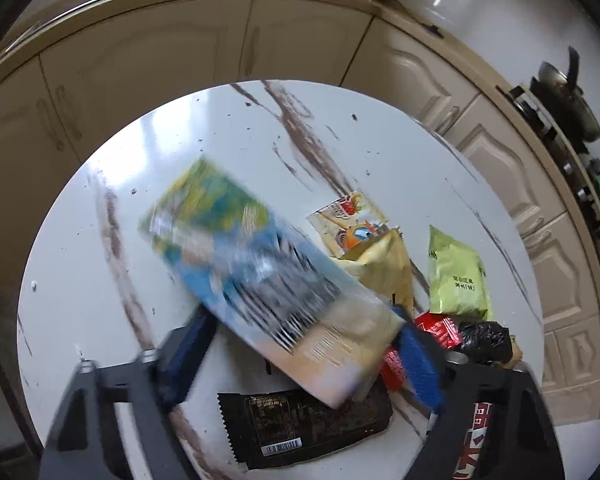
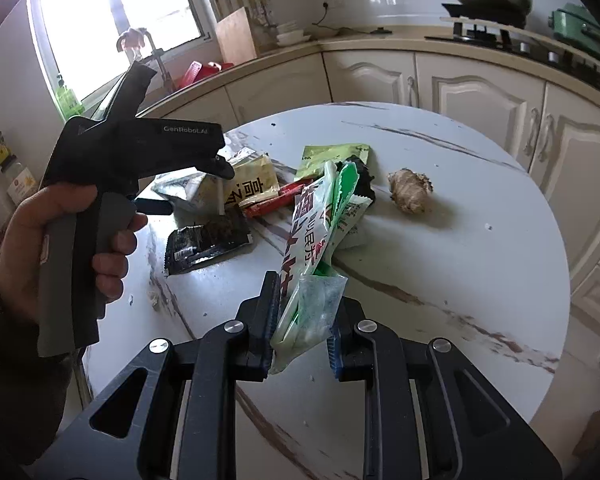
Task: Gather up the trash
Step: 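Grasp the juice carton with straw in the left gripper while the right holds the wrapper, then carry the carton and wrapper over the blue bin and open both grippers, then return both tools to the table, then grasp the black wrapper with the left gripper while the right grasps the white snack packet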
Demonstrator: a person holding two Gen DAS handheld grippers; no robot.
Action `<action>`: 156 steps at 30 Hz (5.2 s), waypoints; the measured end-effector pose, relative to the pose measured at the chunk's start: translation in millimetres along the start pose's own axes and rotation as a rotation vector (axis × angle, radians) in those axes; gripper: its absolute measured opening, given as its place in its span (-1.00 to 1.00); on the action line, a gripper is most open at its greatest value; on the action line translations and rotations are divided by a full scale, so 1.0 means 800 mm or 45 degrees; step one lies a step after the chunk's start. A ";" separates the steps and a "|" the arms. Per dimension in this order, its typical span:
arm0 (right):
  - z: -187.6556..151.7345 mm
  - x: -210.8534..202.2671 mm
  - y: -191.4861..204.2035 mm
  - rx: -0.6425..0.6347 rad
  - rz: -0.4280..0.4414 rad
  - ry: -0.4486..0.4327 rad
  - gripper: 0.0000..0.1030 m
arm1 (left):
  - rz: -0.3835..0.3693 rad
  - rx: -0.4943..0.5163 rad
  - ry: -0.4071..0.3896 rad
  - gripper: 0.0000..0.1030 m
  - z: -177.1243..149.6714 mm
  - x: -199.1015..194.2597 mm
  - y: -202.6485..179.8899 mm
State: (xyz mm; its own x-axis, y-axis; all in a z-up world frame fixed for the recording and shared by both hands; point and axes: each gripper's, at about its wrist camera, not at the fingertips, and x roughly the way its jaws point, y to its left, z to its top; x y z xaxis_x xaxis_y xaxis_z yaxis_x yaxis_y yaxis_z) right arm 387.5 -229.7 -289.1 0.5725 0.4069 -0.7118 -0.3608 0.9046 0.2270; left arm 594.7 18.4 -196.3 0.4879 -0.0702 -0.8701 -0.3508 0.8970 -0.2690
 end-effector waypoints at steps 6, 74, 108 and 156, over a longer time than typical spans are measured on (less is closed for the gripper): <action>-0.002 -0.005 0.003 0.004 0.004 -0.004 -0.61 | -0.013 0.119 -0.027 -0.05 0.012 0.003 -0.006; -0.253 -0.236 -0.270 0.651 -0.221 -0.328 -0.61 | -0.486 1.174 -0.042 -0.12 -0.480 -0.038 -0.286; -0.375 -0.154 -0.366 0.988 -0.283 -0.120 -0.02 | -0.442 1.247 -0.148 0.64 -0.512 -0.097 -0.241; 0.034 0.031 0.022 0.123 -0.247 0.056 0.93 | -0.129 1.012 -0.240 0.82 -0.287 -0.114 0.172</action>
State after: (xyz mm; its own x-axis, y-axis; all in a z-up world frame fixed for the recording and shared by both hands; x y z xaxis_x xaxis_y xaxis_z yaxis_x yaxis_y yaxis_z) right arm 415.6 -200.0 -284.7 0.5910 0.2199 -0.7761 -0.1733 0.9743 0.1442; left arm 318.6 48.1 -248.9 0.6374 -0.1564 -0.7545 0.3382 0.9366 0.0915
